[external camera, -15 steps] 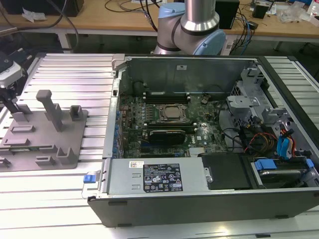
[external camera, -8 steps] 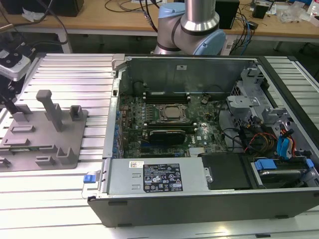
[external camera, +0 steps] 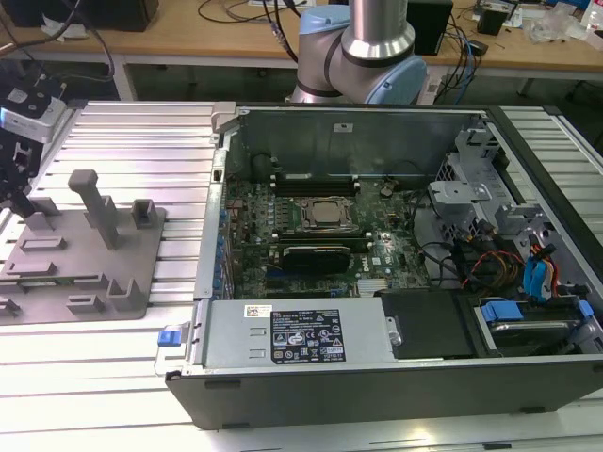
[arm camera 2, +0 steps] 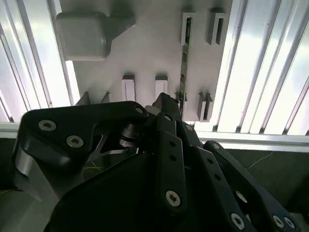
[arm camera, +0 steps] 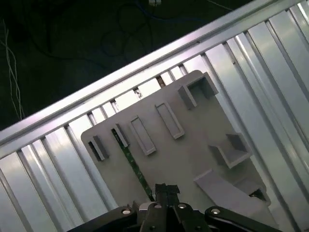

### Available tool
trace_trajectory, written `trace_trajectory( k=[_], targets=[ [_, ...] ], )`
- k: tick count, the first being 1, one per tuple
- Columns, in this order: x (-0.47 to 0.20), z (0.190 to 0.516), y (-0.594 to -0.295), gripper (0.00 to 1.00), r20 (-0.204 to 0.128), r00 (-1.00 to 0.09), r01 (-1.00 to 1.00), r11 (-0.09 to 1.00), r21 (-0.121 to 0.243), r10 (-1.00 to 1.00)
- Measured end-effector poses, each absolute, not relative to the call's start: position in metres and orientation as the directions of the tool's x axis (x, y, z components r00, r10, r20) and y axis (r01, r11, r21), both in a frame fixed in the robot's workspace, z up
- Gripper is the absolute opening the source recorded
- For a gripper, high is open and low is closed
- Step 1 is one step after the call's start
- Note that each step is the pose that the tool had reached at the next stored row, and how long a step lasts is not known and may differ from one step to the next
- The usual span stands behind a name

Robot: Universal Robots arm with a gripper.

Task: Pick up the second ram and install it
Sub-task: 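Pick up the second ram and move it above second insertion slot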

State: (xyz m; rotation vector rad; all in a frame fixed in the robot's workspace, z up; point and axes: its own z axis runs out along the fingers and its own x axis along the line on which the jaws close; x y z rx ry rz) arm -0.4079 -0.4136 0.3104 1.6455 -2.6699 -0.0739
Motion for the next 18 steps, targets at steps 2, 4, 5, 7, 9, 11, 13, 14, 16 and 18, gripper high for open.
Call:
trace_trajectory(
  k=[2, 4, 5, 7, 9, 11, 13, 14, 16, 18],
  targets=[
    [-0.408, 0.309, -0.414, 0.08, -0.020, -0.360, -0.933, 0.359, 0.042, -0.933],
    [-0.408, 0.309, -0.414, 0.08, -0.020, -0.325, -0.945, 0.324, 0.042, -0.946],
    [-0.408, 0.308, -0.414, 0.08, -0.020, -0.282, -0.959, 0.281, 0.042, -0.959],
    [-0.408, 0.305, -0.414, 0.08, -0.020, -0.181, -0.983, 0.180, 0.042, -0.983],
    [-0.408, 0.303, -0.414, 0.08, -0.020, -0.112, -0.993, 0.111, 0.042, -0.994],
    [-0.408, 0.303, -0.414, 0.08, -0.020, -0.111, -0.993, 0.110, 0.042, -0.994],
    [-0.409, 0.301, -0.414, 0.08, -0.020, -0.111, -0.993, 0.110, 0.042, -0.994],
    [-0.409, 0.299, -0.417, 0.08, -0.020, -0.111, -0.993, 0.110, 0.042, -0.994],
    [-0.409, 0.297, -0.419, 0.08, -0.020, -0.111, -0.993, 0.110, 0.042, -0.994],
    [-0.409, 0.290, -0.422, 0.08, -0.020, -0.110, -0.993, 0.109, 0.042, -0.994]
  ],
)
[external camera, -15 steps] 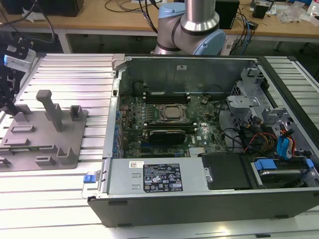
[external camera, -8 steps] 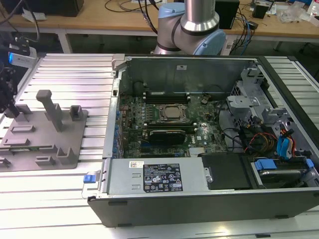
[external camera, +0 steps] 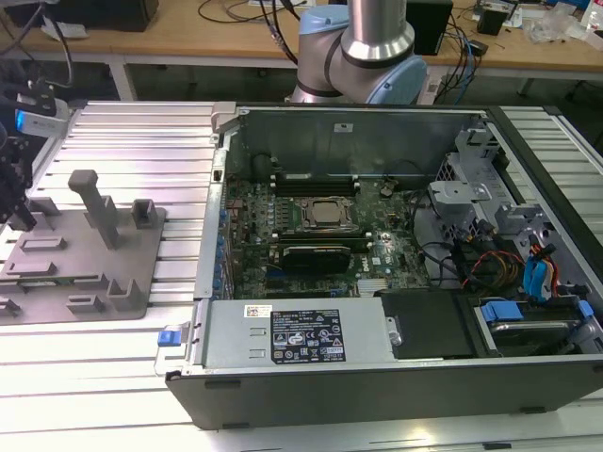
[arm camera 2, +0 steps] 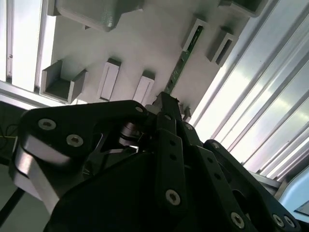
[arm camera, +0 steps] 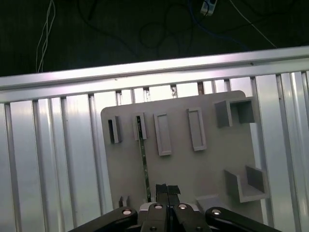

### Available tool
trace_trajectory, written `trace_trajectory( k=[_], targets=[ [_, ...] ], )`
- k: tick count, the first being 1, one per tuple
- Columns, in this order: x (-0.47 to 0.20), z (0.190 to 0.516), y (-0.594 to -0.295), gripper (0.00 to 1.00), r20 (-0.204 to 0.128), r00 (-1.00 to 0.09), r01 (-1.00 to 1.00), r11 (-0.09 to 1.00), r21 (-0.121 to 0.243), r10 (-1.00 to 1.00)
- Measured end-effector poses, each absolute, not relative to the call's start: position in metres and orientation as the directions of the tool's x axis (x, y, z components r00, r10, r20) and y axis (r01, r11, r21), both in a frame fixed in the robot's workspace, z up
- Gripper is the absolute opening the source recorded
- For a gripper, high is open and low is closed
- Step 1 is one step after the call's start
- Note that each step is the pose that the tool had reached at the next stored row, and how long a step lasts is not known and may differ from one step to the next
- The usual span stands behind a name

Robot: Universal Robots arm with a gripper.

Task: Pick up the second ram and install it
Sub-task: 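Pick up the second ram and move it above second insertion slot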

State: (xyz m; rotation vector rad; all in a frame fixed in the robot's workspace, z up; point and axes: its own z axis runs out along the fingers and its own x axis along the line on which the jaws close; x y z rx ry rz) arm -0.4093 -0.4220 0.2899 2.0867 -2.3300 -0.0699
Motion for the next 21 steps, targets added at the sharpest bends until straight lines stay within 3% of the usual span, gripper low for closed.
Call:
trace_trajectory(
  k=[21],
  targets=[
    [-0.410, 0.260, -0.428, 0.08, -0.020, -0.084, -0.996, 0.083, 0.042, -0.996]
  ],
)
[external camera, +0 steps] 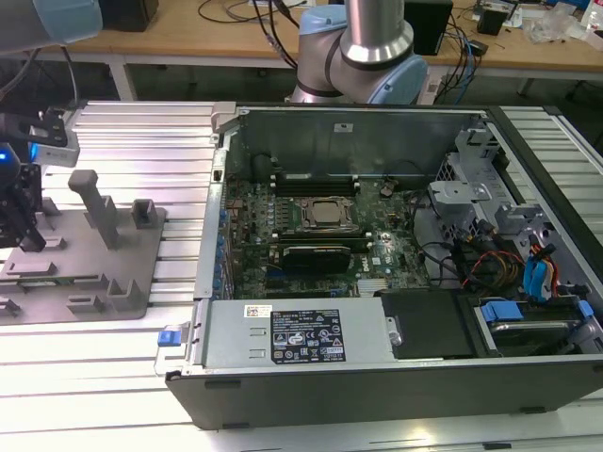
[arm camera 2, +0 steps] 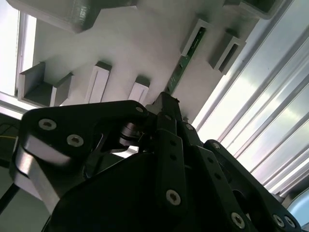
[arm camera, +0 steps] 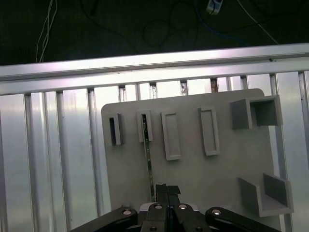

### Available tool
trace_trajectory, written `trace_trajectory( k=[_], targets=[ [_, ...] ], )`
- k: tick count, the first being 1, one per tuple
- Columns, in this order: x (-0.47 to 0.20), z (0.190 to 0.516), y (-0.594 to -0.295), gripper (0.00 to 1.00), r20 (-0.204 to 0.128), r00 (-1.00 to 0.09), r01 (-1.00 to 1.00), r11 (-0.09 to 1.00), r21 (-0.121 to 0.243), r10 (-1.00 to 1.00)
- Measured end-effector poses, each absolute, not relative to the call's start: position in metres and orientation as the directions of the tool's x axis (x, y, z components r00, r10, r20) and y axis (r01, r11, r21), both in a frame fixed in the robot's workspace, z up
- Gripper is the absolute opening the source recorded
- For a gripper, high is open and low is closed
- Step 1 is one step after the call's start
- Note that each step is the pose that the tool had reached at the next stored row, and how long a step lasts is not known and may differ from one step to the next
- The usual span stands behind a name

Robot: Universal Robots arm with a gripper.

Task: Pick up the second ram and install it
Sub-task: 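Pick up the second ram and move it above second insertion slot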

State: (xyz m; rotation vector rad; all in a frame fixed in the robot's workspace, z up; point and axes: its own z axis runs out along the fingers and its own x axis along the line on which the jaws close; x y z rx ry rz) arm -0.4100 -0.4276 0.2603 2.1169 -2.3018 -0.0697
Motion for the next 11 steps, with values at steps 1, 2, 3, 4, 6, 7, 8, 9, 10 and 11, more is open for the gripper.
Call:
trace_trajectory(
  k=[1, 2, 3, 4, 6, 7, 8, 9, 10, 11],
  targets=[
    [-0.4105, 0.2586, -0.4276, 0.08, -0.020, -0.082, -0.996, 0.081, 0.042, -0.996],
    [-0.4110, 0.2573, -0.4277, 0.08, -0.020, -0.081, -0.996, 0.080, 0.042, -0.997],
    [-0.4112, 0.2567, -0.4278, 0.08, -0.020, -0.080, -0.996, 0.079, 0.042, -0.997],
    [-0.4115, 0.2559, -0.4278, 0.08, -0.020, -0.080, -0.996, 0.079, 0.042, -0.997],
    [-0.4120, 0.2543, -0.4280, 0.08, -0.020, -0.078, -0.996, 0.077, 0.042, -0.997],
    [-0.4123, 0.2534, -0.4281, 0.08, -0.020, -0.077, -0.996, 0.076, 0.042, -0.997],
    [-0.4126, 0.2521, -0.4282, 0.08, -0.020, -0.076, -0.996, 0.075, 0.042, -0.997],
    [-0.4129, 0.2511, -0.4283, 0.08, -0.020, -0.074, -0.996, 0.073, 0.042, -0.997],
    [-0.4133, 0.2503, -0.4285, 0.08, -0.020, -0.073, -0.997, 0.072, 0.042, -0.997],
    [-0.4139, 0.2491, -0.4288, 0.08, -0.020, -0.071, -0.997, 0.070, 0.042, -0.997]
  ],
)
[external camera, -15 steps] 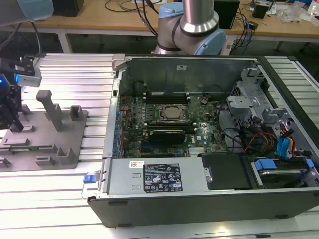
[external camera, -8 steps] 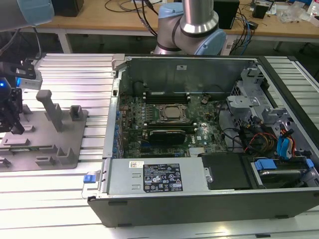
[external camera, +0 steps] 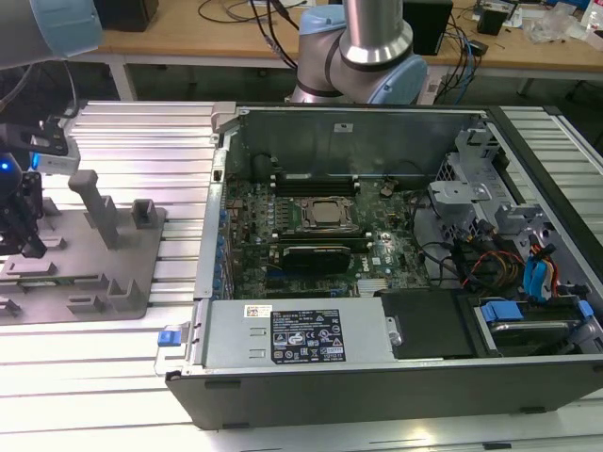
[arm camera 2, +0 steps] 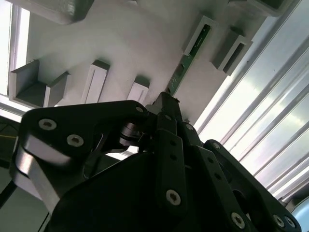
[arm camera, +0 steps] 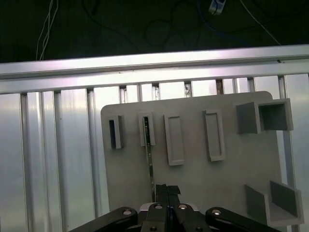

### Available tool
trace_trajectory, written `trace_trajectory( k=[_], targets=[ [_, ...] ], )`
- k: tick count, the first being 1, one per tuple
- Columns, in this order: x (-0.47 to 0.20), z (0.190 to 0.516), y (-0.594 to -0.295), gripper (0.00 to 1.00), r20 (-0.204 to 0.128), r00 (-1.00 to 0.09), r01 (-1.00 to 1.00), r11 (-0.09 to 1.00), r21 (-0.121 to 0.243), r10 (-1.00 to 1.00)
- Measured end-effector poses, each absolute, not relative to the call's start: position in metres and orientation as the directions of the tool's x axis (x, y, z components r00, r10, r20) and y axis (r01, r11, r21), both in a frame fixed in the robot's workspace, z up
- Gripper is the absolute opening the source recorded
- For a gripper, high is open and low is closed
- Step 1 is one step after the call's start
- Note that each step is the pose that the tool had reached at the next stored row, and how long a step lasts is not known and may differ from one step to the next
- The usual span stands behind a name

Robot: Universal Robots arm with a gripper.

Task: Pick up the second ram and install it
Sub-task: 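Pick up the second ram and move it above second insertion slot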

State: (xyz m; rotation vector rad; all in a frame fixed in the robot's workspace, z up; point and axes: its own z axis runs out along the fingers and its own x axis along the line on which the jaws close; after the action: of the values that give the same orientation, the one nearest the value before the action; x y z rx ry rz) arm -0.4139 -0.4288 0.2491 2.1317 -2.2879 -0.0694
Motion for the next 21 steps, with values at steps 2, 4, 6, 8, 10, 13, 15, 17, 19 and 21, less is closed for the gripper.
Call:
trace_trajectory(
  k=[2, 4, 6, 8, 10, 13, 15, 17, 19, 21],
  targets=[
    [-0.415, 0.247, -0.429, 0.08, -0.020, -0.068, -0.997, 0.067, 0.042, -0.997],
    [-0.415, 0.244, -0.430, 0.08, -0.020, -0.064, -0.997, 0.063, 0.042, -0.998],
    [-0.416, 0.241, -0.435, 0.08, -0.020, -0.060, -0.997, 0.059, 0.042, -0.998],
    [-0.416, 0.239, -0.436, 0.08, -0.020, -0.058, -0.997, 0.057, 0.042, -0.998],
    [-0.416, 0.238, -0.437, 0.08, -0.020, -0.056, -0.998, 0.055, 0.042, -0.998],
    [-0.416, 0.236, -0.438, 0.08, -0.020, -0.053, -0.998, 0.052, 0.042, -0.998],
    [-0.416, 0.236, -0.438, 0.08, -0.020, -0.052, -0.998, 0.051, 0.042, -0.998],
    [-0.416, 0.236, -0.438, 0.08, -0.020, -0.052, -0.998, 0.051, 0.042, -0.998],
    [-0.416, 0.235, -0.438, 0.08, -0.020, -0.051, -0.998, 0.051, 0.042, -0.998],
    [-0.416, 0.234, -0.438, 0.08, -0.020, -0.051, -0.998, 0.050, 0.042, -0.998]
  ],
)
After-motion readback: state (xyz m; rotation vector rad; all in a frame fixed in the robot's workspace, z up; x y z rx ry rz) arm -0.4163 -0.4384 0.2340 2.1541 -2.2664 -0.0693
